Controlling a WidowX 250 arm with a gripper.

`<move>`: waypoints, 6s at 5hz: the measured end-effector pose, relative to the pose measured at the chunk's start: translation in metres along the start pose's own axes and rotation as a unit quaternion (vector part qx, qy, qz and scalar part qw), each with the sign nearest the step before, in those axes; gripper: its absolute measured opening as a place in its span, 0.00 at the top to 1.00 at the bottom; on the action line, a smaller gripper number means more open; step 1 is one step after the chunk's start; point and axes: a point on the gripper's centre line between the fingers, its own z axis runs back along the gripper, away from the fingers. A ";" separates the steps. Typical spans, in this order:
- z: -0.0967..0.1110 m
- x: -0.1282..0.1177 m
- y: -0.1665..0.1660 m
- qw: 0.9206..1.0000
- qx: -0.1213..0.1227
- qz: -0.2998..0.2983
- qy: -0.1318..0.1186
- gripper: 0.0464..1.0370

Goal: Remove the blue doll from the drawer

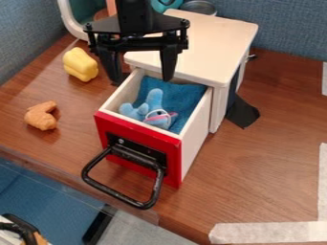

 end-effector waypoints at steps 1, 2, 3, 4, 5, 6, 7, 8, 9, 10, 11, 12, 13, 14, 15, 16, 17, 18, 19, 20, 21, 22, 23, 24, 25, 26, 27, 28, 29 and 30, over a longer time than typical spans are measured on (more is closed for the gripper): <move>-0.006 -0.002 0.001 1.000 0.004 0.001 0.009 0.04; -0.015 -0.003 0.001 1.000 0.008 0.002 0.009 0.04; -0.022 -0.003 -0.001 1.000 0.001 -0.005 0.003 0.04; -0.030 -0.003 -0.003 1.000 -0.011 -0.012 -0.013 0.04; -0.036 -0.002 -0.008 0.999 -0.034 -0.024 -0.032 0.04; -0.042 0.000 -0.009 0.998 -0.041 -0.025 -0.045 0.04; -0.051 0.002 -0.012 0.998 -0.045 -0.024 -0.049 0.04; -0.062 0.003 -0.010 0.998 -0.034 -0.020 -0.041 0.04; -0.070 0.002 -0.007 0.999 -0.020 -0.021 -0.032 0.08; -0.074 0.001 -0.006 0.999 -0.016 -0.025 -0.026 0.37; -0.072 -0.001 -0.006 0.999 -0.020 -0.020 -0.021 0.67; -0.055 -0.002 -0.006 0.999 -0.038 -0.022 -0.029 0.82; -0.036 -0.003 -0.004 0.997 -0.062 -0.019 -0.037 0.86; -0.016 -0.002 0.006 0.996 -0.078 -0.006 -0.050 0.87; -0.002 0.005 0.028 0.993 -0.086 0.019 -0.073 0.87; 0.009 0.010 0.055 0.991 -0.082 0.050 -0.094 0.87; 0.012 0.014 0.082 0.988 -0.070 0.089 -0.103 0.87; 0.007 0.023 0.097 0.987 -0.052 0.105 -0.114 0.87; -0.005 0.039 0.108 0.986 -0.028 0.119 -0.116 0.87; -0.023 0.051 0.113 0.984 -0.014 0.132 -0.115 0.87; -0.041 0.065 0.116 0.983 -0.002 0.132 -0.124 0.87; -0.064 0.076 0.116 0.984 0.013 0.130 -0.122 0.87; -0.085 0.086 0.114 0.984 0.031 0.120 -0.125 0.87; -0.103 0.095 0.113 0.984 0.043 0.116 -0.126 0.87; -0.111 0.102 0.108 0.985 0.047 0.107 -0.129 0.87; -0.112 0.106 0.103 0.985 0.044 0.106 -0.130 0.82; -0.113 0.104 0.102 0.985 0.042 0.111 -0.123 0.58; -0.104 0.101 0.099 0.986 0.033 0.115 -0.115 0.25; -0.085 0.101 0.099 0.987 0.008 0.114 -0.116 0.03; -0.068 0.092 0.104 0.989 -0.006 0.112 -0.096 0.03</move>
